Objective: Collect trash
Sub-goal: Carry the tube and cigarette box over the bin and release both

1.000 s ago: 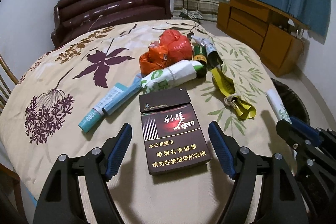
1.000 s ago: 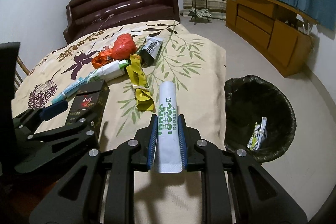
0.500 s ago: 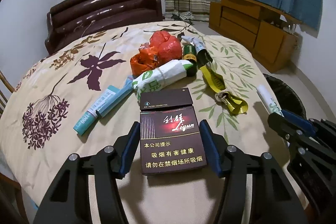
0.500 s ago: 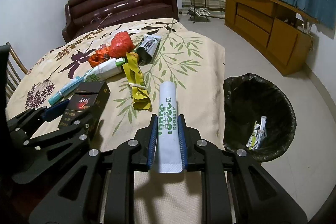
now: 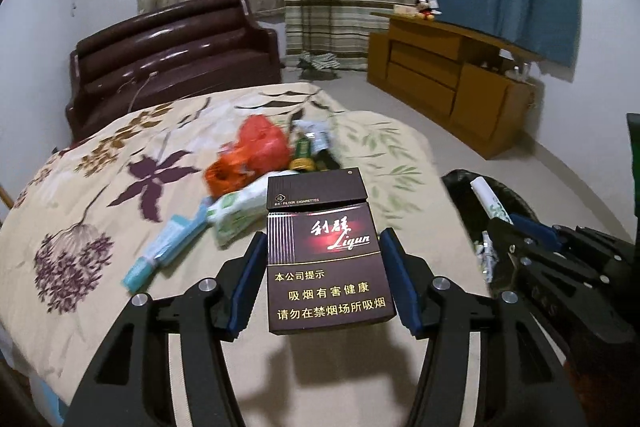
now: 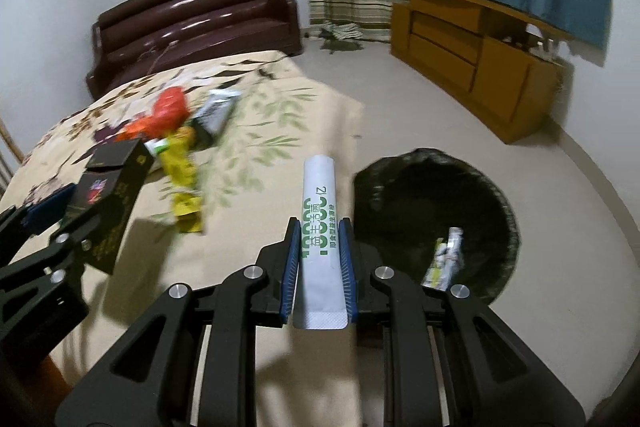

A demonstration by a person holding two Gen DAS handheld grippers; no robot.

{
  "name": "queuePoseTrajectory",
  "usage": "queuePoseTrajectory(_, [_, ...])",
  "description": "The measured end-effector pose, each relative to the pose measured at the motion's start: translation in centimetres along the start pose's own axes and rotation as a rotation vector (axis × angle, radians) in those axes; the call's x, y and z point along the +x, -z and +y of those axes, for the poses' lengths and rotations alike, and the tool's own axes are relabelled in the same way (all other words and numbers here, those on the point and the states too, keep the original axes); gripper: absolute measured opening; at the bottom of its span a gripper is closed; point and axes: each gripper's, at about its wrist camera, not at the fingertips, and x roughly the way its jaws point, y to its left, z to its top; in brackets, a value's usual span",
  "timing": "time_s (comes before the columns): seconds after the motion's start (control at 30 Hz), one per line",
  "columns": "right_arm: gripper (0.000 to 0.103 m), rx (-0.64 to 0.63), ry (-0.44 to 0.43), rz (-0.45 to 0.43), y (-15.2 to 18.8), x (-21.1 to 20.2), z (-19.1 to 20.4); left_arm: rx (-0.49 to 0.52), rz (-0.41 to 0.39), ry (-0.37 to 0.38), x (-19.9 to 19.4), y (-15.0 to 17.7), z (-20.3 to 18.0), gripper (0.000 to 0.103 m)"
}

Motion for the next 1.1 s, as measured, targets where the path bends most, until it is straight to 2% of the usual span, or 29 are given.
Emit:
queuePoseTrajectory(0.2, [0.019, 0.050, 0.091, -0.012, -0.4, 0.3, -4.3, 0.041, -0.017, 0.048, 1.2, -1.1, -3.0, 0.057])
queuePoseTrajectory(0.47, [0.019, 0.096, 0.161, -0.010, -0.4, 1.2, -8.7, 0.103, -0.006, 0.097, 3.4, -2.2, -7.6, 0.057])
queuePoseTrajectory(0.73, [0.019, 0.129, 0.174, 0.012, -0.2, 3.0, -11.2, 0.163, 0.021, 0.105, 6.1, -2.9, -11.0, 0.057])
queuePoseTrajectory(1.1, [0.019, 0.162, 0.172, 0.025, -0.1, 4.8, -13.4, 0.196, 0.063, 0.074, 9.0, -3.8, -13.3, 0.057])
